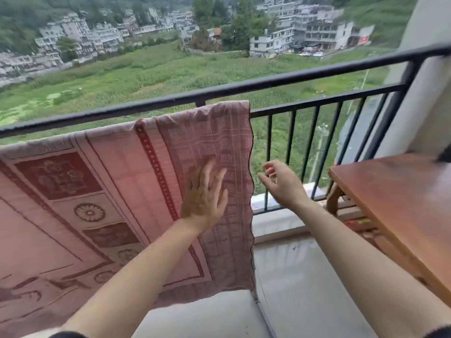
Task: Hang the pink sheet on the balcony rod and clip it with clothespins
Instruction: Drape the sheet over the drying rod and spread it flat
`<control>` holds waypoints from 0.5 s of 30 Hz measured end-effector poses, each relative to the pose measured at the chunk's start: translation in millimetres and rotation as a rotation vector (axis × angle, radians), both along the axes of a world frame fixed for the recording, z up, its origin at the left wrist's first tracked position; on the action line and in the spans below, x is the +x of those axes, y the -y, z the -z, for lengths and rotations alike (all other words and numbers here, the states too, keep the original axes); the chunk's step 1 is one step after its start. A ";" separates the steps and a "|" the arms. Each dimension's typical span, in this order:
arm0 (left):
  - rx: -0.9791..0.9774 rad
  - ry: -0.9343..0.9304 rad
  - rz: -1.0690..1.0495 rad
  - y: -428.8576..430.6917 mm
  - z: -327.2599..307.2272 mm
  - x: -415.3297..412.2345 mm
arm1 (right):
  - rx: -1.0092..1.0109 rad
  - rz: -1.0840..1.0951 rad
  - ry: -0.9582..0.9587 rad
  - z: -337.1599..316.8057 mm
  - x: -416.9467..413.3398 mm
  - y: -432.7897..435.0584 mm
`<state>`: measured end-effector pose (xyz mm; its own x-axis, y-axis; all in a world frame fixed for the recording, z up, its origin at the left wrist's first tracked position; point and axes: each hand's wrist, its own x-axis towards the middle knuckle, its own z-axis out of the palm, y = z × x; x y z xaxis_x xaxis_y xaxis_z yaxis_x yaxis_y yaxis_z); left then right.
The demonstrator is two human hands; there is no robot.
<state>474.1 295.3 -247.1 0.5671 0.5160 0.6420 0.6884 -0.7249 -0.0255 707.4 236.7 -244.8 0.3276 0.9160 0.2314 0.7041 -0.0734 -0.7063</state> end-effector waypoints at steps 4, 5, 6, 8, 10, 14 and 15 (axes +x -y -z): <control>-0.203 0.008 0.024 13.1 54.6 25.8 | -0.235 0.179 0.158 74.6 15.1 66.6; -0.248 0.018 0.061 18.4 67.2 34.7 | -0.302 0.238 0.199 90.4 18.2 85.8; -0.286 0.007 0.114 25.1 80.7 44.5 | -0.363 0.303 0.241 104.5 21.1 106.3; -0.354 -0.101 0.238 43.9 106.1 66.4 | -0.467 0.431 0.300 125.8 26.1 152.3; -0.428 -0.278 0.344 69.0 123.9 91.2 | -0.549 0.547 0.350 139.0 31.1 202.3; -0.478 -0.484 0.476 121.2 142.9 160.6 | -0.570 0.825 0.343 148.3 54.4 292.5; -0.478 -0.504 0.509 134.9 143.1 180.8 | -0.557 0.897 0.322 149.5 61.8 311.7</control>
